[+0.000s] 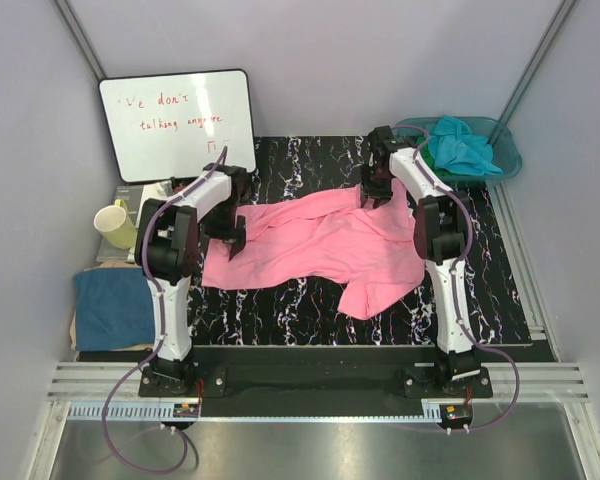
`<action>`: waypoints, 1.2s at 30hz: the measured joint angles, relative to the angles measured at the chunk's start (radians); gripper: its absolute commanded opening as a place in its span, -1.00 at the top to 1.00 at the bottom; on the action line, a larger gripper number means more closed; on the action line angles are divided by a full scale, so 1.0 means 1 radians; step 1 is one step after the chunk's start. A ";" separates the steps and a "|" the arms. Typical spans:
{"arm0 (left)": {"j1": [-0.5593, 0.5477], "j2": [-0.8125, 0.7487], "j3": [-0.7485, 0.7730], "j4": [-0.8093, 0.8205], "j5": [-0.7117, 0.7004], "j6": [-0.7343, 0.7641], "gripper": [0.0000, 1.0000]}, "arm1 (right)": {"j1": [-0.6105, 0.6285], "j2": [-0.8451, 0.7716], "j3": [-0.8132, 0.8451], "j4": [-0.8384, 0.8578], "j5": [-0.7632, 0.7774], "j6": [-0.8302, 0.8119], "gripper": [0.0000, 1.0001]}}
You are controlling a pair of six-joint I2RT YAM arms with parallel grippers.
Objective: Fold and stack the t-shirts
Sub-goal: Fold the tshirt
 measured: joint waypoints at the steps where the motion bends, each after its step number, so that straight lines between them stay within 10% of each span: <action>1: 0.002 -0.002 0.003 -0.003 -0.010 -0.005 -0.98 | -0.001 -0.016 -0.019 -0.006 -0.007 -0.001 -0.27; 8: 0.007 -0.008 0.135 0.008 -0.034 -0.003 -0.86 | -0.002 -0.182 -0.131 -0.030 -0.012 -0.004 -0.56; 13: 0.011 0.010 0.289 0.033 0.005 0.024 -0.29 | -0.003 -0.295 -0.178 -0.034 -0.013 -0.009 -0.59; 26: 0.298 0.092 0.223 0.197 0.417 -0.033 -0.36 | -0.004 -0.292 -0.206 -0.045 -0.013 -0.016 -0.61; 36: 0.293 0.146 0.257 0.226 0.554 -0.050 -0.35 | -0.004 -0.211 -0.103 -0.078 -0.019 -0.016 -0.61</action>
